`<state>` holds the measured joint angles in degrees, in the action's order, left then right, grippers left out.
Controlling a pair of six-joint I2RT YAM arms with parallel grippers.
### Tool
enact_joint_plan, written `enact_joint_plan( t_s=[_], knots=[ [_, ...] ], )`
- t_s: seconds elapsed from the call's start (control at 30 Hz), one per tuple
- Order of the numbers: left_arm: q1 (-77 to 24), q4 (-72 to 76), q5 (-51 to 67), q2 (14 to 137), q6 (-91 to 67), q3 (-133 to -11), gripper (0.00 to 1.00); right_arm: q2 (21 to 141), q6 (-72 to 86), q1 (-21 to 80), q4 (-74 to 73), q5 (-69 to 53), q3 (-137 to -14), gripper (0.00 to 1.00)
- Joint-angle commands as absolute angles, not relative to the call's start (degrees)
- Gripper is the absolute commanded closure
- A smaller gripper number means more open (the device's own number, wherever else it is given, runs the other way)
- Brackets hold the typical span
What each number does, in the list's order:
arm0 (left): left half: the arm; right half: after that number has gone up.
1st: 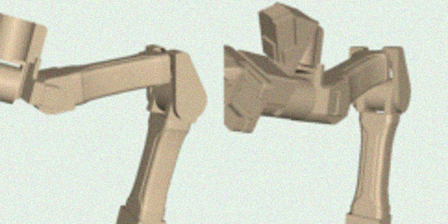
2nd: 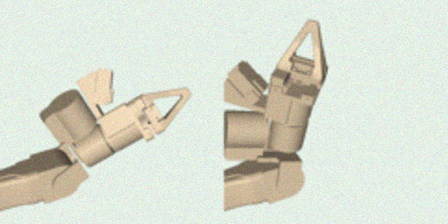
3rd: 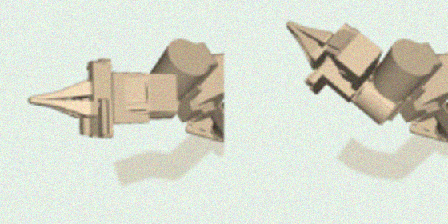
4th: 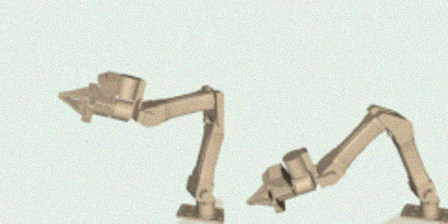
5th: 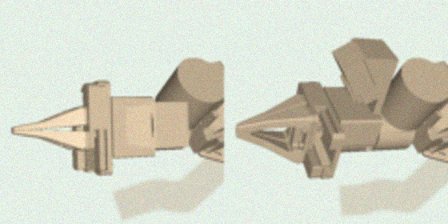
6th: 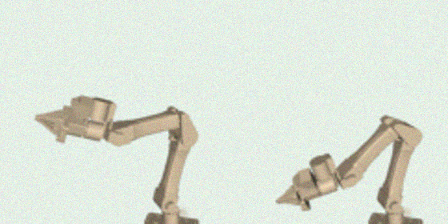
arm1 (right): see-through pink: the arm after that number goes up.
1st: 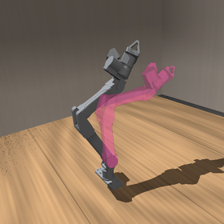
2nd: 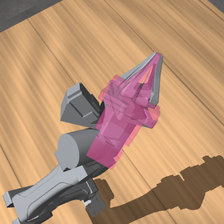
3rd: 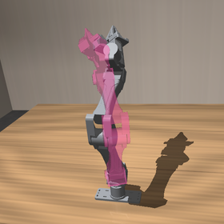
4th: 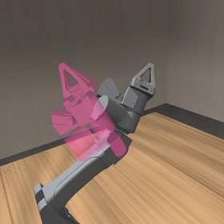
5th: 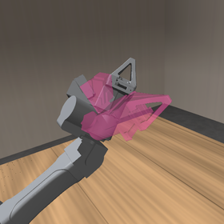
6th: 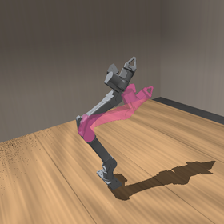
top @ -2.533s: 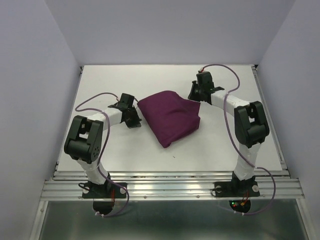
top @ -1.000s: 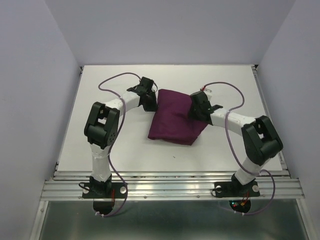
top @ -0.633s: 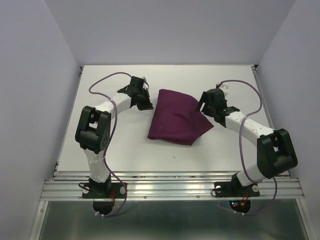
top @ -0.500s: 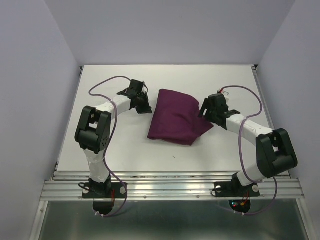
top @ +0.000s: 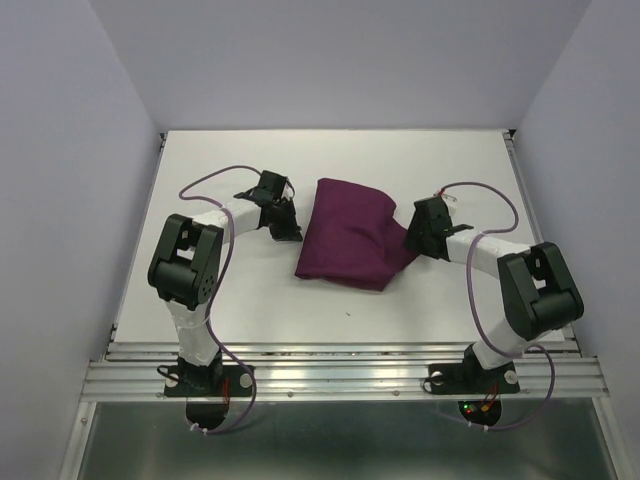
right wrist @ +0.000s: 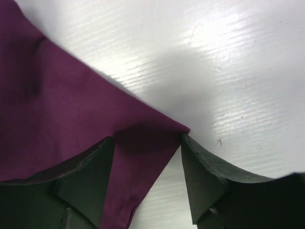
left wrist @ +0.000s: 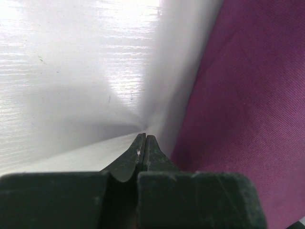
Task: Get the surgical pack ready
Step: Pack the surgical kit at the center of the board.
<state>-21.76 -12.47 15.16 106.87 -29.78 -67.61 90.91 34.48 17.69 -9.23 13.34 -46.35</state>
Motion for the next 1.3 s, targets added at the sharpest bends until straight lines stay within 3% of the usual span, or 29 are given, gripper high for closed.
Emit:
enact_joint_plan(
  t_s=[0.0, 0.03, 0.1, 0.13, 0.17, 0.47, 0.5, 0.53, 0.57, 0.63, 0.73, 0.8, 0.87, 0.9, 0.93, 1.03, 1.27],
  knots=[
    [-22.06, -11.25, 16.17, 103.98, -28.39, -67.24, 1.0, 94.65, 35.15, 17.49, -7.83, 13.45, -46.58, 0.44],
    [-22.06, -11.34, 16.17, 103.89, -28.21, -67.15, 1.0, 95.01, 35.24, 17.49, -7.82, 13.62, -46.93, 0.6],
    [-22.06, -11.51, 16.17, 103.01, -27.86, -67.24, 1.0, 95.19, 35.51, 17.49, -7.65, 14.06, -47.02, 0.79],
    [-22.06, -11.77, 16.0, 102.49, -27.51, -67.15, 1.0, 95.01, 35.59, 17.49, -7.65, 14.24, -47.11, 0.95],
    [-22.15, -11.95, 15.47, 100.83, -26.9, -67.15, 1.0, 94.75, 35.51, 17.49, -7.73, 14.5, -47.37, 0.99],
    [-28.3, -20.12, 4.74, 89.13, -20.66, -69.26, 1.0, 85.96, 35.6, 17.49, -8.26, 19.25, -46.85, 0.99],
    [-28.91, -20.21, 5.62, 88.69, -20.48, -69.43, 1.0, 85.96, 34.99, 17.49, -8.96, 19.25, -47.45, 0.95],
    [-29.35, -20.48, 6.23, 88.33, -20.3, -69.69, 1.0, 85.96, 34.89, 17.49, -9.75, 19.16, -47.81, 0.46],
    [-29.79, -21.17, 6.68, 87.63, -20.04, -69.96, 1.0, 85.26, 34.63, 17.49, -10.36, 18.81, -47.81, 0.29],
    [-32.16, -22.32, 6.24, 86.93, -19.34, -71.27, 1.0, 82.9, 33.75, 17.49, -10.99, 17.59, -47.11, 0.21],
    [-36.36, -25.74, 3.61, 85.0, -17.58, -72.86, 1.0, 74.99, 32.17, 17.49, -12.04, 13.64, -43.43, 0.25],
    [-39.01, -26.72, 2.73, 84.2, -16.44, -73.21, 0.89, 68.66, 31.73, 17.49, -14.23, 10.12, -42.02, 0.33],
    [-44.0, -26.46, 1.15, 83.24, -13.99, -73.21, 0.74, 65.06, 31.9, 17.49, -17.12, 6.62, -40.0, 0.44],
    [-45.77, -26.19, -1.64, 83.15, -12.84, -72.95, 0.55, 61.82, 32.77, 17.49, -18.1, 5.72, -39.38, 0.47],
    [-47.36, -26.02, -2.8, 83.14, -11.7, -73.12, 0.48, 60.31, 33.48, 17.49, -18.8, 4.67, -38.59, 0.53],
    [-52.99, -24.88, -5.88, 84.89, -6.34, -73.83, 0.42, 56.18, 36.21, 17.49, -20.47, 0.54, -35.51, 0.59],
    [-62.92, -21.63, -12.73, 90.78, 3.33, -74.71, 0.41, 52.92, 39.81, 18.02, -23.55, -4.04, -32.0, 0.58]
  ],
)
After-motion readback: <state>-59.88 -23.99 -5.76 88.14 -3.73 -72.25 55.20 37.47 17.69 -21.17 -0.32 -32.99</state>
